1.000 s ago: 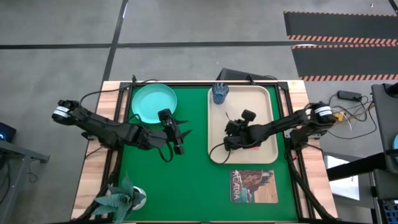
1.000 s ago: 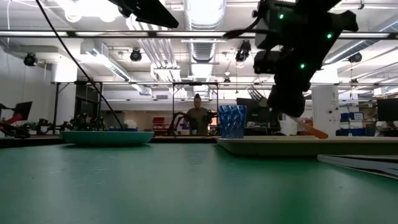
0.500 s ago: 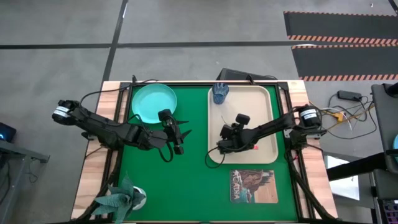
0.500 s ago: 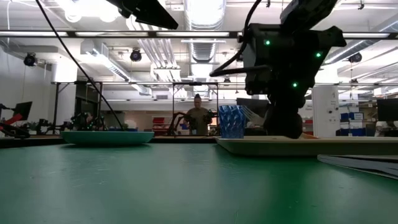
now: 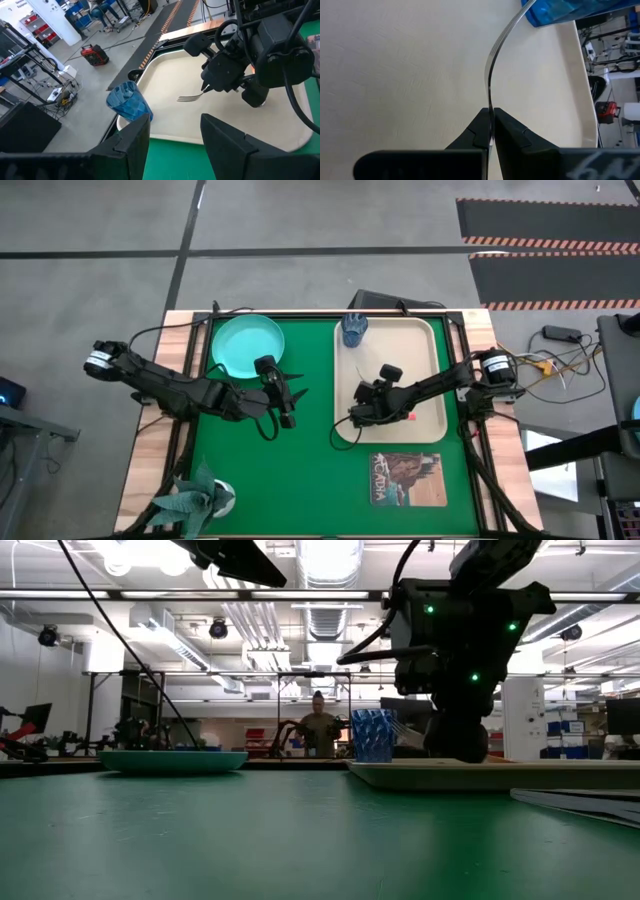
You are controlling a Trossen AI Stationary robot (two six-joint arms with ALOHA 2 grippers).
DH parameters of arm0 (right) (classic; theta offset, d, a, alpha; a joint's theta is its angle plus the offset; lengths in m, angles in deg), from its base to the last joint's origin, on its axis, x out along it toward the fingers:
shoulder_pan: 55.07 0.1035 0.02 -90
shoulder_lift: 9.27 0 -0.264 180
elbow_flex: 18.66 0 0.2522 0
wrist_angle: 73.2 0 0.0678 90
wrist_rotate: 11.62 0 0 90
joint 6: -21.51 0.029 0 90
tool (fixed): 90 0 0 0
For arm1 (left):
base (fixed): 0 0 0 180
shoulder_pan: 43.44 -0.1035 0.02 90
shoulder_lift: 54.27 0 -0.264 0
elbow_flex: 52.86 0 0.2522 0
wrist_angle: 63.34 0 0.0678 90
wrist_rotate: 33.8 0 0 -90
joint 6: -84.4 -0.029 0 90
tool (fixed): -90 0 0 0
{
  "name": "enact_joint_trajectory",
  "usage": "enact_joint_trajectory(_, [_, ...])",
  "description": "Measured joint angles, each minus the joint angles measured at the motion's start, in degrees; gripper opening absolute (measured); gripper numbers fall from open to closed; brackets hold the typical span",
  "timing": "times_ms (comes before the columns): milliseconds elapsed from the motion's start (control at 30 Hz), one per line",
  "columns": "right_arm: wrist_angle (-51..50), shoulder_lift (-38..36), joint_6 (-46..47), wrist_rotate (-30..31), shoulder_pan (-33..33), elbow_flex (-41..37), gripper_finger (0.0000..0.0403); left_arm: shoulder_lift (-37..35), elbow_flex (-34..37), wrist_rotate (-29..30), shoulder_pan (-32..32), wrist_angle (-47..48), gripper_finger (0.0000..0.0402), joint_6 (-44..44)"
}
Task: Pick and place plate/cup/fork/spoon on tray
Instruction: Put the orange fork on the white serving tray to the top of the orange spoon
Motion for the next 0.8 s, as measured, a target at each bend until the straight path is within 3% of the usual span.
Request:
enact_joint_trajectory(500, [0.43, 0.02, -3.63, -2.89, 0.02, -0.09, 0.0014, 0.0, 0.0, 0.0, 0.0, 0.0, 0.0162, 0.02])
enact_joint_trajectory(800, [0.7, -0.02, -3.59, -2.89, 0.02, -0.09, 0.0085, 0.0, 0.0, 0.0, 0.0, 0.0, 0.0162, 0.02])
